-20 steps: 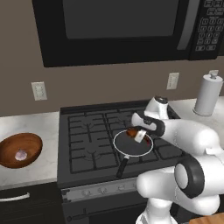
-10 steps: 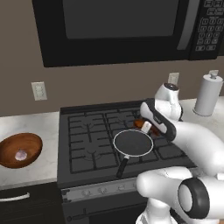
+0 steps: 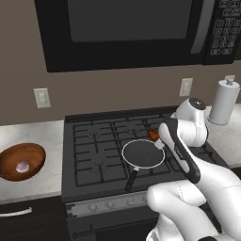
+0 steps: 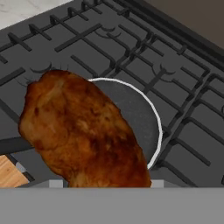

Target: Place the chicken drumstick on the plate and place the garlic on the same plate.

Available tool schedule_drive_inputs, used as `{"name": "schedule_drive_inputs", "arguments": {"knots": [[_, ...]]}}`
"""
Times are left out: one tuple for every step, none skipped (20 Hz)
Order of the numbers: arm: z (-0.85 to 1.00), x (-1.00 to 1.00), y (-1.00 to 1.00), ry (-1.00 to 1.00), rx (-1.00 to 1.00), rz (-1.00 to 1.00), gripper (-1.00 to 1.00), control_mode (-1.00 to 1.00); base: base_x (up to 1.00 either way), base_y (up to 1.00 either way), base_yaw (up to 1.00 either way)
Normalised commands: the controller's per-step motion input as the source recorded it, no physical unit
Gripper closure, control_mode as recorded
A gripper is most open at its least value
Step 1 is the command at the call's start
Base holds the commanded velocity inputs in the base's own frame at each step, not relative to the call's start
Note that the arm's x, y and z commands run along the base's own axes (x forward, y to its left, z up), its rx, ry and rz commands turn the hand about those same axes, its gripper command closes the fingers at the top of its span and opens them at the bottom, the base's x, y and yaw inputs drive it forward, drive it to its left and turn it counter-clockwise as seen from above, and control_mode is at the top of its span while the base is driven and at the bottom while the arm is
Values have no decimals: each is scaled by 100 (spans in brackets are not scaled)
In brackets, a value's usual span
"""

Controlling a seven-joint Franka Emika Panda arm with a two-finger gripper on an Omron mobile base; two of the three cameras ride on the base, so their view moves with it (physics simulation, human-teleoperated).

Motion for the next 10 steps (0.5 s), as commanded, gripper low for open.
{"name": "schedule_drive_inputs", "arguments": {"knots": [[19,0,22,1,0,0,100,-100,0,0,0],[26,2,19,3,0,0,100,-100,0,0,0],[26,0,4,5,0,0,100,-100,0,0,0],[24,1,1,4,0,0,100,-100,0,0,0],[27,8,0,5,0,0,100,-100,0,0,0],[29,1,0,1,0,0,100,-100,0,0,0],[27,0,0,0,0,0,100,-100,0,0,0],[26,0,0,0,0,0,100,-100,0,0,0],[23,0,0,0,0,0,100,-100,0,0,0],[31,0,0,0,0,0,100,-100,0,0,0]]}}
